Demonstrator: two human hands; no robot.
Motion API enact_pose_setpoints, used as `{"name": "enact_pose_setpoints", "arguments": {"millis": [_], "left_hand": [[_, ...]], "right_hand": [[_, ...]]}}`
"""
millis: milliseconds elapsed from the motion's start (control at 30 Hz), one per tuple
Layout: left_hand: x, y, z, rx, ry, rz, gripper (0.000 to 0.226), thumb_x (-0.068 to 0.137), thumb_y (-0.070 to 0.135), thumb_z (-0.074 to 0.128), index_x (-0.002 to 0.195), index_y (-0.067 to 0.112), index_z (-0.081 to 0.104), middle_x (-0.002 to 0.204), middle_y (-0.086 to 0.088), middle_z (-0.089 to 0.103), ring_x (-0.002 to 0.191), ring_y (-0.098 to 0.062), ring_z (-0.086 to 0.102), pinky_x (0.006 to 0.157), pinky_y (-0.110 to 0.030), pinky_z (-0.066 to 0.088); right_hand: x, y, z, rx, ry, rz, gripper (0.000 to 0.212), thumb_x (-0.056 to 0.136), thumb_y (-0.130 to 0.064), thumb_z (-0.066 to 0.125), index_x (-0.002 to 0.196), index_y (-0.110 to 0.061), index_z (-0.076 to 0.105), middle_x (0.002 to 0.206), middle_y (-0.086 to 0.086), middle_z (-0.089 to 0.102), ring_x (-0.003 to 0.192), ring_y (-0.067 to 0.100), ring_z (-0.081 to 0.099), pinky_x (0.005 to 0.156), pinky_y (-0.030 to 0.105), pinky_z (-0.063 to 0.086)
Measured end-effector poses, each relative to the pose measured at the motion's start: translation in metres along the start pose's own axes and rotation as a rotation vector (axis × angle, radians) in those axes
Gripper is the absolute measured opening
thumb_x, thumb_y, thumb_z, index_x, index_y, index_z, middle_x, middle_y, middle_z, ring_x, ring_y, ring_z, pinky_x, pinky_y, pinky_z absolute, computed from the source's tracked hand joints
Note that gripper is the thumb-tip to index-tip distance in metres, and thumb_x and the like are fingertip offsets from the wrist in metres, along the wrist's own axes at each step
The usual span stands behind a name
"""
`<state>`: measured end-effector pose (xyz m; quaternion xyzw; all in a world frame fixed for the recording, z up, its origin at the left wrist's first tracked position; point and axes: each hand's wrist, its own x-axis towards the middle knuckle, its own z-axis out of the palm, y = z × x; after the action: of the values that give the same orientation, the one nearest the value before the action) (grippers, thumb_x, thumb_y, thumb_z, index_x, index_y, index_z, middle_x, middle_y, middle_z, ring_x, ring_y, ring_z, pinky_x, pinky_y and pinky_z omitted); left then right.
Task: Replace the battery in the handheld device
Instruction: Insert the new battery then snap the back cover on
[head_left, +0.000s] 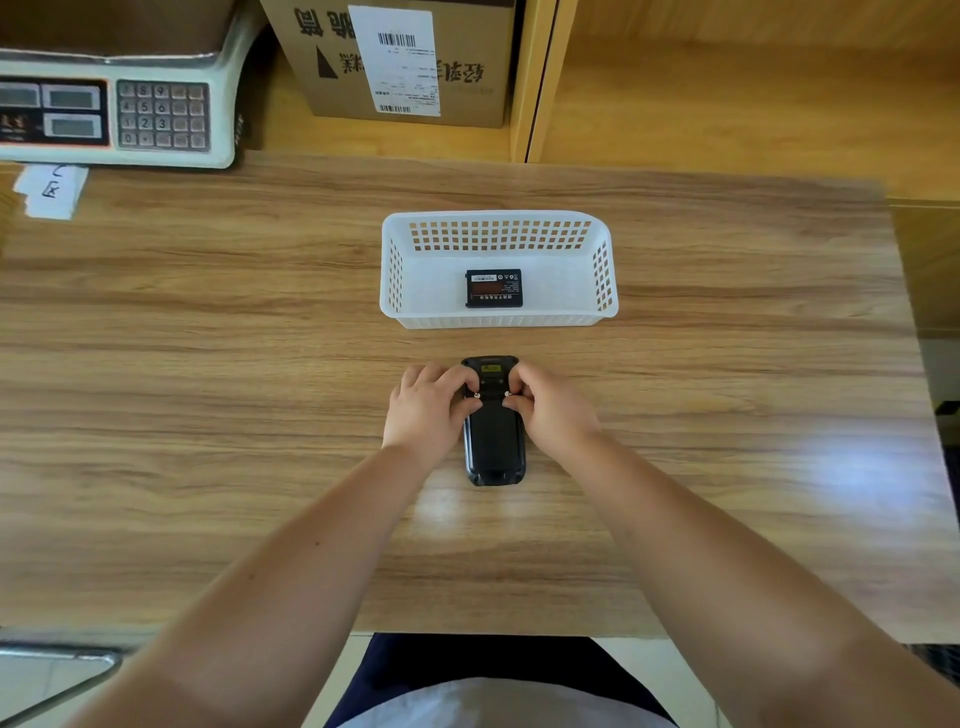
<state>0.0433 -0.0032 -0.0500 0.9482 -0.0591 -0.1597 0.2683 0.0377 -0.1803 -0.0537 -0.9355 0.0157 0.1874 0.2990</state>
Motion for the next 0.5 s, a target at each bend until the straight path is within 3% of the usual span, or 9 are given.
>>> {"name": "enact_pose_setpoints", "arguments": {"millis": [167, 500], "left_hand": [[0.0005, 0.0001, -0.0009, -0.008, -0.014, -0.004, 0.016, 0.091, 0.032, 0.062, 0.106, 0.028, 0.062, 0.117, 0.005, 0.061, 0.119, -0.026, 0.043, 0.098, -0.041, 0.035], [0.0077, -0.0004, -0.0056, 0.057, -0.088, 0.035, 0.012, 0.092, 0.033, 0.059, 0.103, 0.029, 0.057, 0.124, 0.006, 0.058, 0.122, -0.026, 0.041, 0.094, -0.041, 0.04]], "right_hand": [[-0.0051, -0.0023, 0.0077, 0.127, 0.047, 0.113, 0.01, 0.092, -0.027, 0.057, 0.086, -0.026, 0.048, 0.066, -0.006, 0.055, 0.063, 0.016, 0.054, 0.057, 0.039, 0.049], [-0.0007, -0.0043, 0.0046, 0.135, -0.007, 0.153, 0.012, 0.093, -0.027, 0.055, 0.084, -0.026, 0.046, 0.065, -0.006, 0.052, 0.063, 0.017, 0.051, 0.06, 0.041, 0.049]]}}
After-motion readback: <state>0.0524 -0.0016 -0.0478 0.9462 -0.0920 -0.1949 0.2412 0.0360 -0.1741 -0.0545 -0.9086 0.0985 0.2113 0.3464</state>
